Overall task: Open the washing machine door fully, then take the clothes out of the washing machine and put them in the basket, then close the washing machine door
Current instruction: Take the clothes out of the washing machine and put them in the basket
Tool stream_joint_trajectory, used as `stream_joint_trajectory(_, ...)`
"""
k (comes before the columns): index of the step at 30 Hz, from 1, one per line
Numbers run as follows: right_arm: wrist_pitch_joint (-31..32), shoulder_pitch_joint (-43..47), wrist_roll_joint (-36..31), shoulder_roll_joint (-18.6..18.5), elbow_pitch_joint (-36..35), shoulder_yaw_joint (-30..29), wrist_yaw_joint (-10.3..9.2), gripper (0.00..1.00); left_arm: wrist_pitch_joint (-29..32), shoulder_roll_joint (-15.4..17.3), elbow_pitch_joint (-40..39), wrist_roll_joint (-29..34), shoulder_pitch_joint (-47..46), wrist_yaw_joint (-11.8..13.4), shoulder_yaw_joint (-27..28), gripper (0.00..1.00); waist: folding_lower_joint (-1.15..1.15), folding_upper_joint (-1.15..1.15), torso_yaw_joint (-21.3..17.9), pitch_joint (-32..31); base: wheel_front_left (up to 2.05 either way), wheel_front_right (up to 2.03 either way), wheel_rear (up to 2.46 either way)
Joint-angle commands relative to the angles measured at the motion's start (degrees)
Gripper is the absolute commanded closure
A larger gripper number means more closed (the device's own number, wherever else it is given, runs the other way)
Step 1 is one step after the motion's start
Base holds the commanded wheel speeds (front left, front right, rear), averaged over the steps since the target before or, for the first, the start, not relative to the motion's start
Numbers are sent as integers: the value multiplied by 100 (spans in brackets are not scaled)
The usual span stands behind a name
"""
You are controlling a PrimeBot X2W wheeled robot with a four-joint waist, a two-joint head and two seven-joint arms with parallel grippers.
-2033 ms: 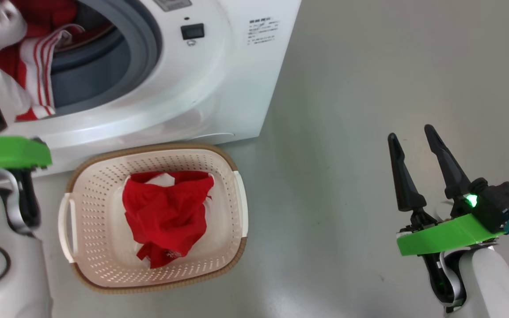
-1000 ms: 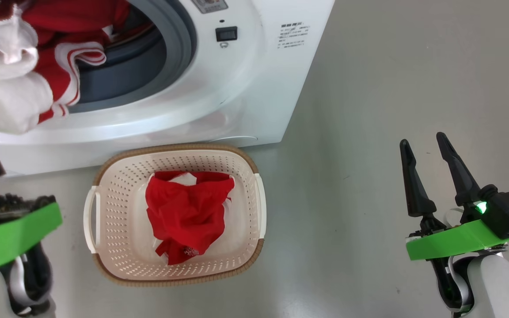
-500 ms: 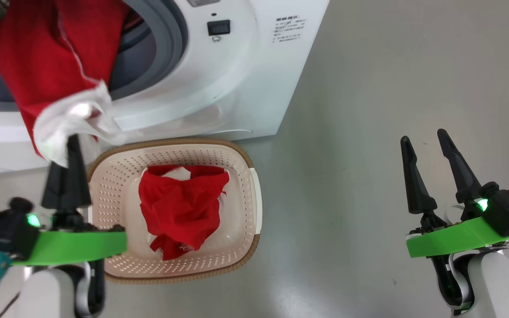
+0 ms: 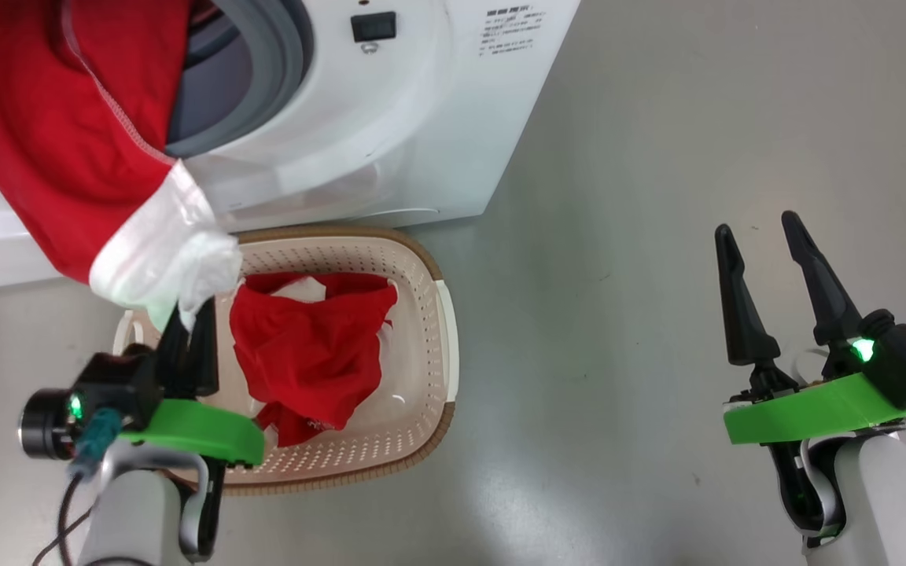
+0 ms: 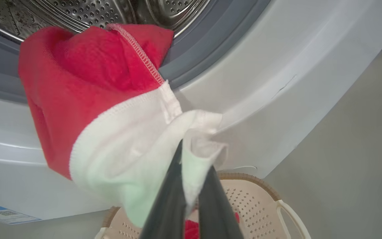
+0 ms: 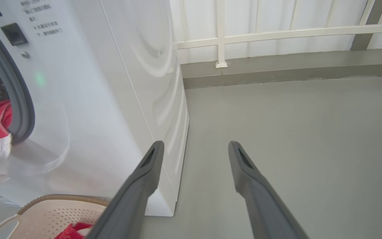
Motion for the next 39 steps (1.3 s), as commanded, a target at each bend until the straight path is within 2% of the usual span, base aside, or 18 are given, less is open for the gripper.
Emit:
stream_joint_trajectory(1, -36, -17, -10, 6, -148, 113, 28, 0, -27, 141, -43, 82, -66, -2, 138, 100, 0, 0, -10, 47, 0, 0, 0)
stream_joint_trajectory(10, -36, -100, -19, 10, -155, 137, 28, 0, -27, 141, 1209, 150, -640, 40, 105, 100, 0, 0, -17, 210, 0, 0, 0)
stream_joint_trajectory(17, -36, -134, -27, 11, -152, 162, 28, 0, -27, 141, 1539, 191, -883, 28, 172, 100, 0, 0, -22, 239, 0, 0, 0)
stream_joint_trajectory(20, -36, -126, -33, 11, -145, 169, 28, 0, -27, 141, 1543, 203, -893, 8, 210, 81, 0, 0, -13, 221, 0, 0, 0)
stream_joint_trajectory(22, -36, -111, -38, 12, -139, 169, 28, 0, -27, 141, 1510, 185, -866, 0, 230, 54, 0, 0, 0, 200, 0, 0, 0)
stream_joint_trajectory(23, -36, -104, -39, 12, -139, 166, 28, 0, -27, 141, 1474, 164, -846, -5, 241, 35, 0, 0, 9, 192, 0, 0, 0)
stream_joint_trajectory(26, -36, -87, -47, 12, -140, 156, 28, 0, -27, 141, 1338, 73, -779, -16, 247, 0, 0, 0, 43, 169, 0, 0, 0)
stream_joint_trajectory(39, -36, -20, -77, -67, -115, 128, 28, 0, -27, 141, 518, -325, -408, -8, 174, 0, 0, 0, 260, -45, 0, 0, 0)
